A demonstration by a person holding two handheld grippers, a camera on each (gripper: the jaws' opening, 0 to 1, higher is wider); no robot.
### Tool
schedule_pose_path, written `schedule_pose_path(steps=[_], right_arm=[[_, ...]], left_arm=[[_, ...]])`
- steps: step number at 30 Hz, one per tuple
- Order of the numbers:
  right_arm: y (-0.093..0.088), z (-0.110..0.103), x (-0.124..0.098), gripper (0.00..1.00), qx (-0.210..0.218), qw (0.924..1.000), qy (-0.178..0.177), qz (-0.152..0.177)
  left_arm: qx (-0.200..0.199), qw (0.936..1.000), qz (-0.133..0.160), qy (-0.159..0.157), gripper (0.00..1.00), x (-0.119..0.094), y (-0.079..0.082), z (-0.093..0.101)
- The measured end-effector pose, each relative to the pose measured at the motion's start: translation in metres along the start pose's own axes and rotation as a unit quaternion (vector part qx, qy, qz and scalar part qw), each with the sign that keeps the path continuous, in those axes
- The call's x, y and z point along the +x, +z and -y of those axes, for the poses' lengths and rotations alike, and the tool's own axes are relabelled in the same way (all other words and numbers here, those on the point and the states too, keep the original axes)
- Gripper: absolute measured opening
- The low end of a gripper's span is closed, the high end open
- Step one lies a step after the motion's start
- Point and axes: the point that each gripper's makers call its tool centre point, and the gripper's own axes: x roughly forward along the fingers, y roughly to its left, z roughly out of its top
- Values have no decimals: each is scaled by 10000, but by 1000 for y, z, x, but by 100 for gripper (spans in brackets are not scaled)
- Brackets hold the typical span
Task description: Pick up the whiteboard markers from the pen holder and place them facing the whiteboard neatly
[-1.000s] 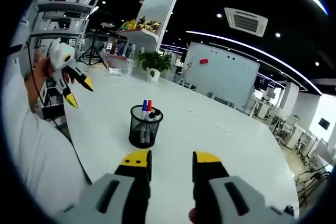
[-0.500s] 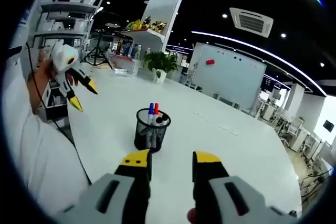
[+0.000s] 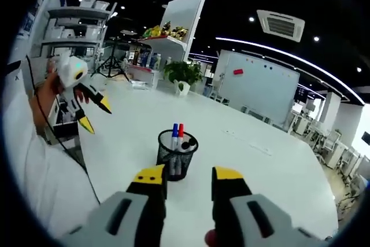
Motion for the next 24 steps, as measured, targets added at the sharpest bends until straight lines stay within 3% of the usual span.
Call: schedule_pose_path(steps=[8, 10, 24], right_arm=[[5, -2, 12, 28, 16, 9999, 143, -44], [5, -5, 16, 28, 213, 9993, 310, -17], [5, 0, 45, 23, 323, 9990, 262, -150]], left_arm=[[8, 10000, -14, -54, 49, 2, 0, 3], [7, 10000, -26, -63, 49, 2, -1, 3], [18, 9999, -56, -106, 49, 4, -3, 6]])
